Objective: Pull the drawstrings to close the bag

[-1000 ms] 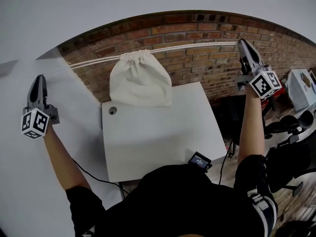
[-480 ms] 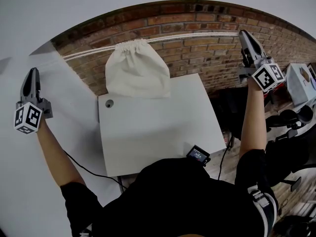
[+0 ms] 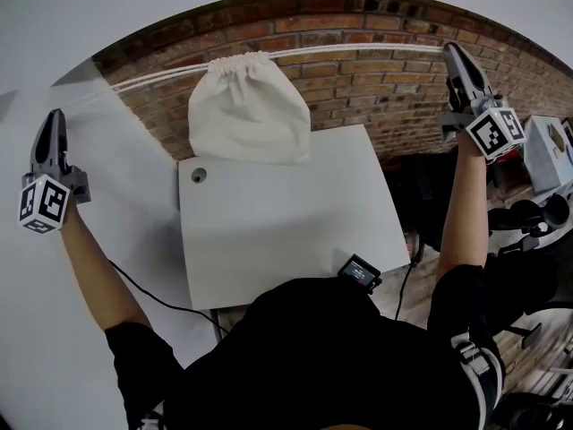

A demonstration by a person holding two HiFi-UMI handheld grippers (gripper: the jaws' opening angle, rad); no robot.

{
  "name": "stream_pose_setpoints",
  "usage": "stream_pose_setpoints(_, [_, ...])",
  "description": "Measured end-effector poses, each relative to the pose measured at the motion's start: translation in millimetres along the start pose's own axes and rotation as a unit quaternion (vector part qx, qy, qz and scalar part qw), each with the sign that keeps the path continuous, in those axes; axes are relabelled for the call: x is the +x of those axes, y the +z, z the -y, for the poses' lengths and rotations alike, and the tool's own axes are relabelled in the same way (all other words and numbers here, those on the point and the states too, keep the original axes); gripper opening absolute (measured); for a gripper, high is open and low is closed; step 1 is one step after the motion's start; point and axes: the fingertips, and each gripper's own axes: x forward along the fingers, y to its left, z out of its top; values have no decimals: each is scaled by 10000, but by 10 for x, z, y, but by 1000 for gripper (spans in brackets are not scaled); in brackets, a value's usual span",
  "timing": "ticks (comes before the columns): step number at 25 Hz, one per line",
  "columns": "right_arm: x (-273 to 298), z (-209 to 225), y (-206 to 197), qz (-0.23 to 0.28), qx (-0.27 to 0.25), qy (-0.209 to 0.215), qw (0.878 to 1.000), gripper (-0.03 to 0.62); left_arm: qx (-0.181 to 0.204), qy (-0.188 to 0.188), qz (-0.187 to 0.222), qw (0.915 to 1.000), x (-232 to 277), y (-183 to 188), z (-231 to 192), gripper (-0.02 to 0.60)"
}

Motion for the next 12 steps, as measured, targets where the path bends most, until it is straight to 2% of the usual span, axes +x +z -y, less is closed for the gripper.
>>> stream_pose_setpoints(9, [35,-59,18,39,24,212,9998,28,30,-2,-51,10000,-33,32,42,44])
stream_pose_setpoints(12, [24,-47,-4,-13,-2,139,9999,28,16,-32,-77,10000,-20,-17,30,44])
